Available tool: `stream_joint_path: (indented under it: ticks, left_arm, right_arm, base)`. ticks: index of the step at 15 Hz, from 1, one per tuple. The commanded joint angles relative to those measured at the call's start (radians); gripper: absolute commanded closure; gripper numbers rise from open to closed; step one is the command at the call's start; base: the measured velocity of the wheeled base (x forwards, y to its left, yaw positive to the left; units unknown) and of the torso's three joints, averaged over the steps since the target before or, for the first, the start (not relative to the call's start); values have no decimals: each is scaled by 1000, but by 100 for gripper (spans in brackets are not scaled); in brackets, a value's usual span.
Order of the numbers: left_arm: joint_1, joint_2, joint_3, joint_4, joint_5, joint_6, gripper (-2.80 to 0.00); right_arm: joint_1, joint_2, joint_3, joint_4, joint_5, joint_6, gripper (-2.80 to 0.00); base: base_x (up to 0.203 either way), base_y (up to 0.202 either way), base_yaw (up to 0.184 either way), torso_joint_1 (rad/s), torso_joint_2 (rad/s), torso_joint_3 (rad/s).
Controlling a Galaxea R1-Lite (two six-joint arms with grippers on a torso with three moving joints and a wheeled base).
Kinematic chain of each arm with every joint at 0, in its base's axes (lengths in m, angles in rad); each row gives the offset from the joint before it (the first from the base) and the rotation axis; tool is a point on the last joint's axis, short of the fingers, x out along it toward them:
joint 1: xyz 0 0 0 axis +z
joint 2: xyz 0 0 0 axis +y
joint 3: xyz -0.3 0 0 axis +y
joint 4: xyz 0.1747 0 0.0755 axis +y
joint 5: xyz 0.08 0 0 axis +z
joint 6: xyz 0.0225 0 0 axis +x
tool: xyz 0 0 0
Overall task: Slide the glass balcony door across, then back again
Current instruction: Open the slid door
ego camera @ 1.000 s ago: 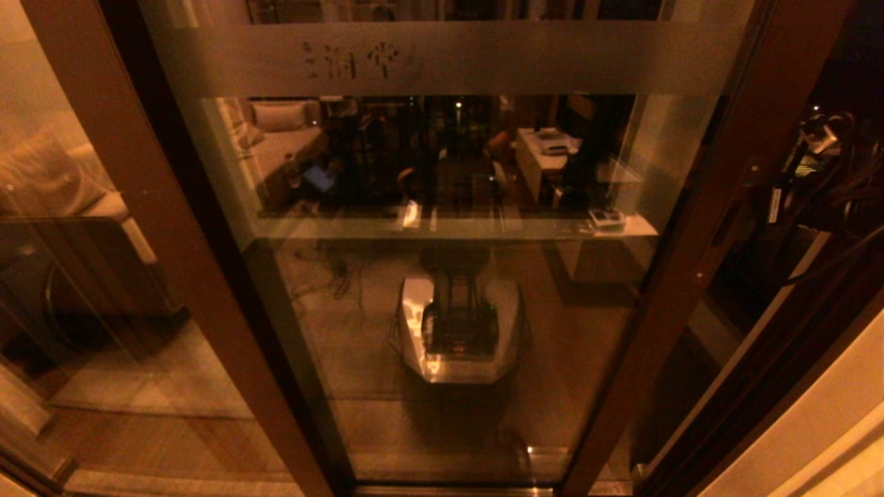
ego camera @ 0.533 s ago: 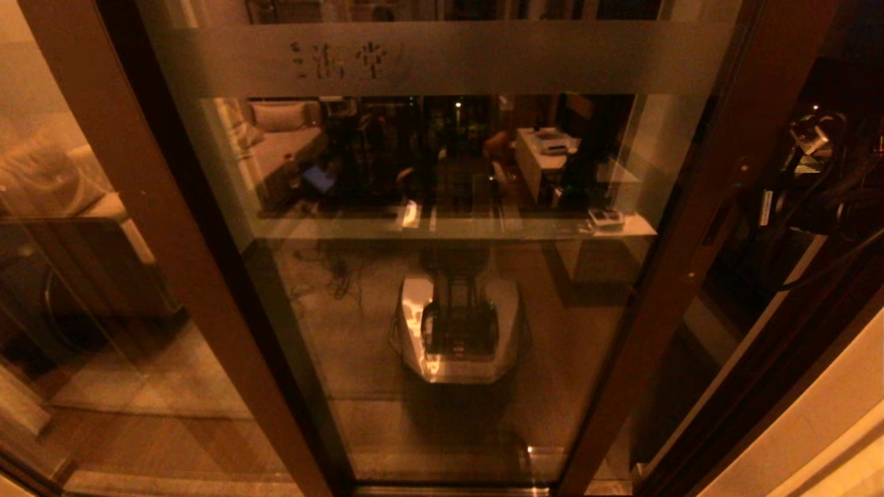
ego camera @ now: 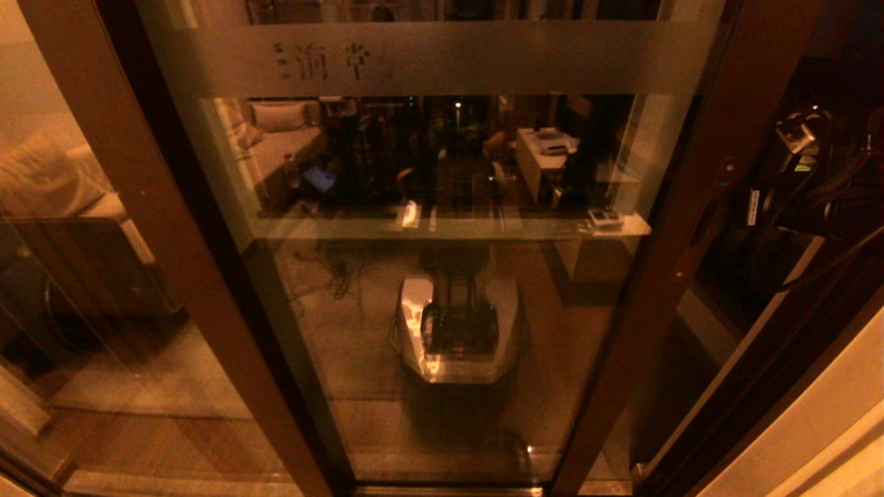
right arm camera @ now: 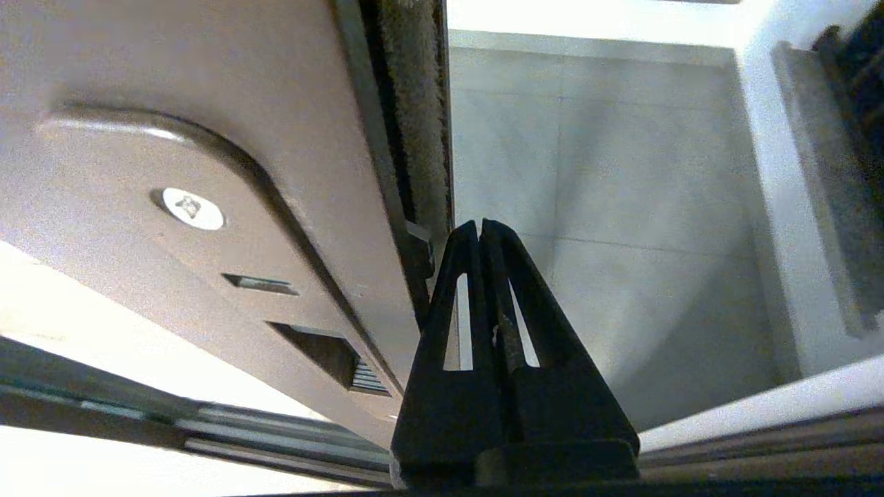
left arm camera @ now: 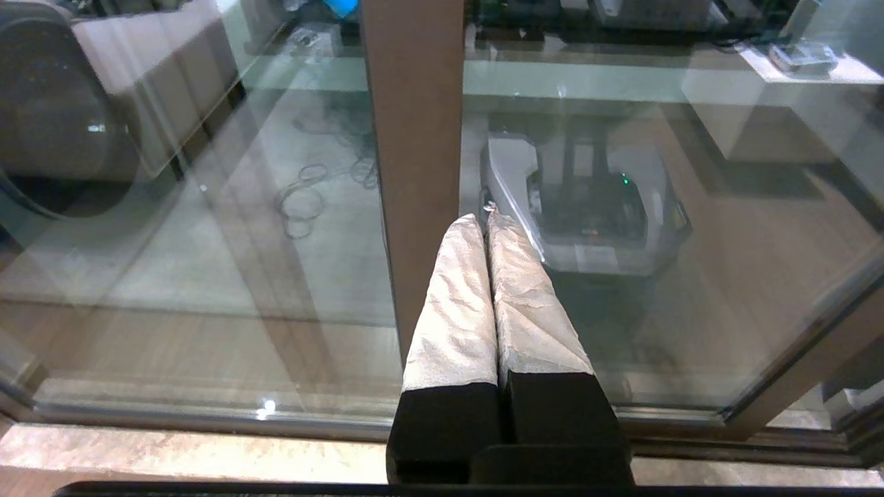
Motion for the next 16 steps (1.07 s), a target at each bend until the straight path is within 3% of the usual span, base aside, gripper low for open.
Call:
stream_joint_path:
  ticks: [1, 16]
  left_arm:
    - [0, 1, 0, 0, 0, 0, 0]
    - [0, 1, 0, 0, 0, 0, 0]
  right_arm:
    - [16, 2, 2, 1, 3, -1, 0]
    - [107, -24, 38, -26, -4, -1, 0]
  base:
    - [0, 0, 0, 0, 0, 0]
    - [0, 0, 0, 0, 0, 0]
